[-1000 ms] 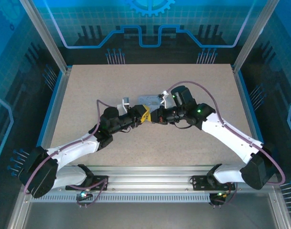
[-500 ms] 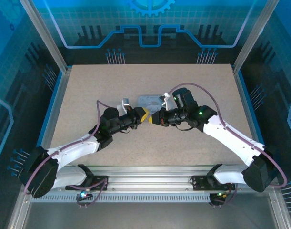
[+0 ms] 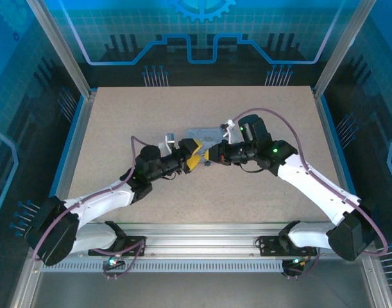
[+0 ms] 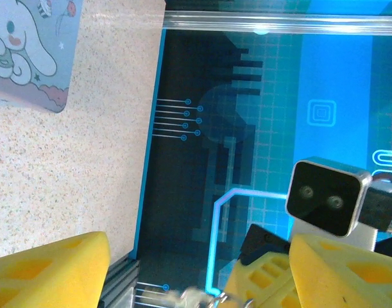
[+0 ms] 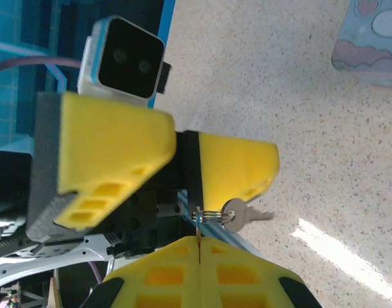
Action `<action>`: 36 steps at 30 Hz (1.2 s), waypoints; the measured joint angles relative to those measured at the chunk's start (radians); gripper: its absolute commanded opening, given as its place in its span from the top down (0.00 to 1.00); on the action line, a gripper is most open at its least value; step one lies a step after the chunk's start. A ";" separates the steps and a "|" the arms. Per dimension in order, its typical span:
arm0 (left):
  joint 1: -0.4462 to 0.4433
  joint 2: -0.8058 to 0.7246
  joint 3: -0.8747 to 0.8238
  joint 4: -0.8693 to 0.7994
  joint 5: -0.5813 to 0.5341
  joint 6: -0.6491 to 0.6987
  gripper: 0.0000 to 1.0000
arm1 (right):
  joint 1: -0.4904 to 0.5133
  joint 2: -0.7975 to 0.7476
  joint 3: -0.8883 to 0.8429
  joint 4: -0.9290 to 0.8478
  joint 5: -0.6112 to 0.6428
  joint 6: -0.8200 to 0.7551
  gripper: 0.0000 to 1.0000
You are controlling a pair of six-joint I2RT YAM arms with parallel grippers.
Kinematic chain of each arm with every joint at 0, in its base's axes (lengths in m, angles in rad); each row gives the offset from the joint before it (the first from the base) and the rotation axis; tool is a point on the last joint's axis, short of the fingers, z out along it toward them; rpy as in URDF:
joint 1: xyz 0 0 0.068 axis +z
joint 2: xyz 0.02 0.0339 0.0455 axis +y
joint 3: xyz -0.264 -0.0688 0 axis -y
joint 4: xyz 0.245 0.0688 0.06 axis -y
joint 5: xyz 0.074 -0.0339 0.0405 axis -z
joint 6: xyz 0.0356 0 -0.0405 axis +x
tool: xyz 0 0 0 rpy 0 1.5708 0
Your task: Unlock a padlock with a key
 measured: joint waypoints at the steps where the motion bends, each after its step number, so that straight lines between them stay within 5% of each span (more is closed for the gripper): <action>1: -0.006 0.009 0.000 0.010 0.005 -0.009 0.25 | 0.000 0.001 0.007 0.002 0.000 0.000 1.00; 9: -0.019 0.058 0.000 0.082 0.001 -0.053 0.24 | 0.006 0.050 0.033 0.038 -0.001 0.019 1.00; 21: -0.019 0.087 -0.042 0.226 -0.016 -0.104 0.51 | 0.027 0.058 0.008 0.063 -0.005 0.028 1.00; 36: -0.019 0.111 -0.061 0.288 -0.023 -0.125 0.68 | 0.026 -0.006 -0.032 0.068 -0.004 0.033 1.00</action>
